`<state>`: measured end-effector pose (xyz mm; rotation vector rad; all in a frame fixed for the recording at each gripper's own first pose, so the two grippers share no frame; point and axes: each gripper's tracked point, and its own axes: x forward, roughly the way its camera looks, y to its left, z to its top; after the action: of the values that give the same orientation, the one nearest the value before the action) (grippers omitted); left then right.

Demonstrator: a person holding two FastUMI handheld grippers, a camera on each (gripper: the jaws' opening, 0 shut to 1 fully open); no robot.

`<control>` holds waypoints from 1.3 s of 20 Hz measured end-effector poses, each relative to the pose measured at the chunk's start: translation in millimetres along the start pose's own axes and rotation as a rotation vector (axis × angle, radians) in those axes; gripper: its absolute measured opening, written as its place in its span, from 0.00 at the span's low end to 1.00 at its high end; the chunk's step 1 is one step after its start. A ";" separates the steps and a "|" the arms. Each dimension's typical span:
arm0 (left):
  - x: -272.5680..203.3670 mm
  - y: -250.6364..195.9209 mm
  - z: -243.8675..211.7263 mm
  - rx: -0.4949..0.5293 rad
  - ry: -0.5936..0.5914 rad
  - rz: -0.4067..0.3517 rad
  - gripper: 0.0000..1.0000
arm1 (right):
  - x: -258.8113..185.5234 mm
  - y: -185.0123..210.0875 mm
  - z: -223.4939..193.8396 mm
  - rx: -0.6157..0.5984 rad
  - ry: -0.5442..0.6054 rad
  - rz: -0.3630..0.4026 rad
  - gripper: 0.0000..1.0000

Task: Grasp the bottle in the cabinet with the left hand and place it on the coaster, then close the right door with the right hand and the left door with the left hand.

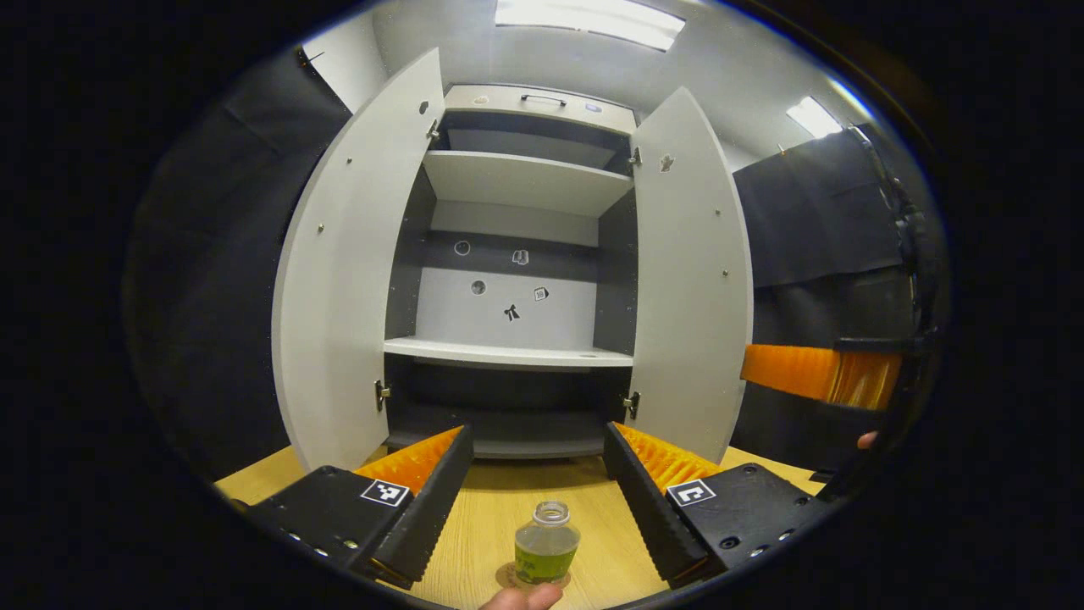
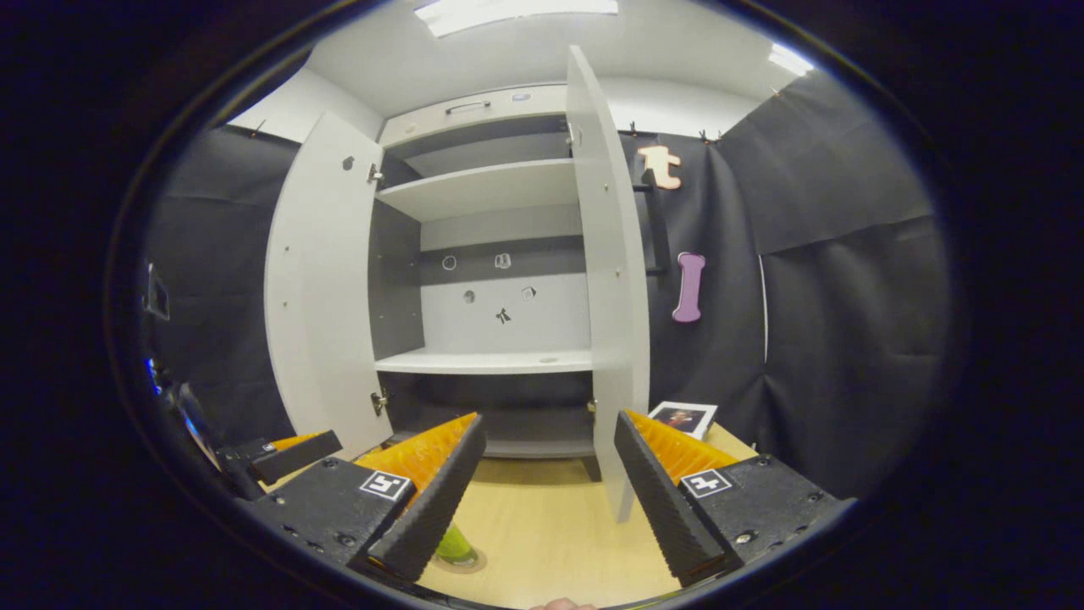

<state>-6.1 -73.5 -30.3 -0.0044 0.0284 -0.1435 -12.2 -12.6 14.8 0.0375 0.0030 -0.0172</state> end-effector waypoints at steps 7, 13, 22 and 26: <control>-7.0 9.3 5.0 -0.029 0.077 0.004 0.94 | -7.1 -2.6 -24.9 0.055 0.022 0.009 0.99; -4.5 23.8 2.7 -0.023 0.083 0.050 0.95 | -3.2 -94.3 79.1 0.062 -0.133 -0.135 1.00; -8.5 38.2 -3.9 -0.015 0.074 0.098 0.95 | 68.9 -186.8 178.4 0.034 -0.188 -0.234 0.98; -12.0 50.3 -6.0 -0.020 0.072 0.138 0.95 | 92.1 -169.9 186.7 0.075 -0.189 -0.185 0.98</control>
<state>-10.9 -22.0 -36.3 -0.0171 0.1015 -0.0051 77.4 -191.0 194.7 0.1106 -0.1829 -0.2054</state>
